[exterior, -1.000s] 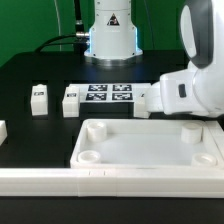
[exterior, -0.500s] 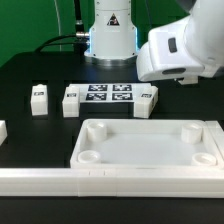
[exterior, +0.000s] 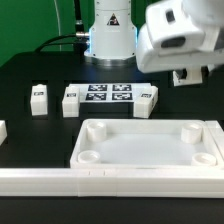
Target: Assemble desk
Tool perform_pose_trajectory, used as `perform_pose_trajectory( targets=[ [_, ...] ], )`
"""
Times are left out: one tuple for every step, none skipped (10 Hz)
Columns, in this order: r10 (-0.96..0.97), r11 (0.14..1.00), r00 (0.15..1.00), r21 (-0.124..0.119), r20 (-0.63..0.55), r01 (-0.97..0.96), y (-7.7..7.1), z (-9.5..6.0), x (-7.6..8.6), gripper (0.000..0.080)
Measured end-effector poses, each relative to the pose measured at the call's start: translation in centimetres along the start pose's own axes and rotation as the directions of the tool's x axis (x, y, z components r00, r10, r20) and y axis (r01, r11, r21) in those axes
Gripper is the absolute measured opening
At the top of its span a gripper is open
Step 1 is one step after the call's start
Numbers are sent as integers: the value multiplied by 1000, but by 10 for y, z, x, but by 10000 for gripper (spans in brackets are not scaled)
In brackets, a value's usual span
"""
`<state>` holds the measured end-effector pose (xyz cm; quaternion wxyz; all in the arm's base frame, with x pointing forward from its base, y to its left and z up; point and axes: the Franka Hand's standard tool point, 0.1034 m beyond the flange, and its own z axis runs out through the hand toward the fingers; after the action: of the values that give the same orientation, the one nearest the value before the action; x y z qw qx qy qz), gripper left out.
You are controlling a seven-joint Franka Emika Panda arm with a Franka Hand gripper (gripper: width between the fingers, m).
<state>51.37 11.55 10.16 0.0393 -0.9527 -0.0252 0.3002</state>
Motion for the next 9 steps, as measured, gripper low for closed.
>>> perform_pose_trajectory(
  targets=[
    [1, 1000, 996, 1, -88, -1, 0, -22, 2, 284],
    [9, 1000, 990, 0, -143, -9, -2, -32, -2, 284],
    [7, 1000, 983, -1, -186, -8, -6, -38, -2, 284],
    [4, 1000, 961, 1, -277, -4, -6, -38, 6, 284],
    [5, 1000, 933, 2, -359, -5, -5, -37, 6, 284],
    [4, 1000, 914, 2, -405, -4, -5, -38, 7, 284],
    [-5, 1000, 876, 0, -482, 6, -4, -45, 11, 284],
    [-25, 1000, 846, -9, -533, 24, 1, -66, 9, 284],
    [-23, 1000, 805, -7, -593, 24, 1, -83, 13, 284]
  ],
)
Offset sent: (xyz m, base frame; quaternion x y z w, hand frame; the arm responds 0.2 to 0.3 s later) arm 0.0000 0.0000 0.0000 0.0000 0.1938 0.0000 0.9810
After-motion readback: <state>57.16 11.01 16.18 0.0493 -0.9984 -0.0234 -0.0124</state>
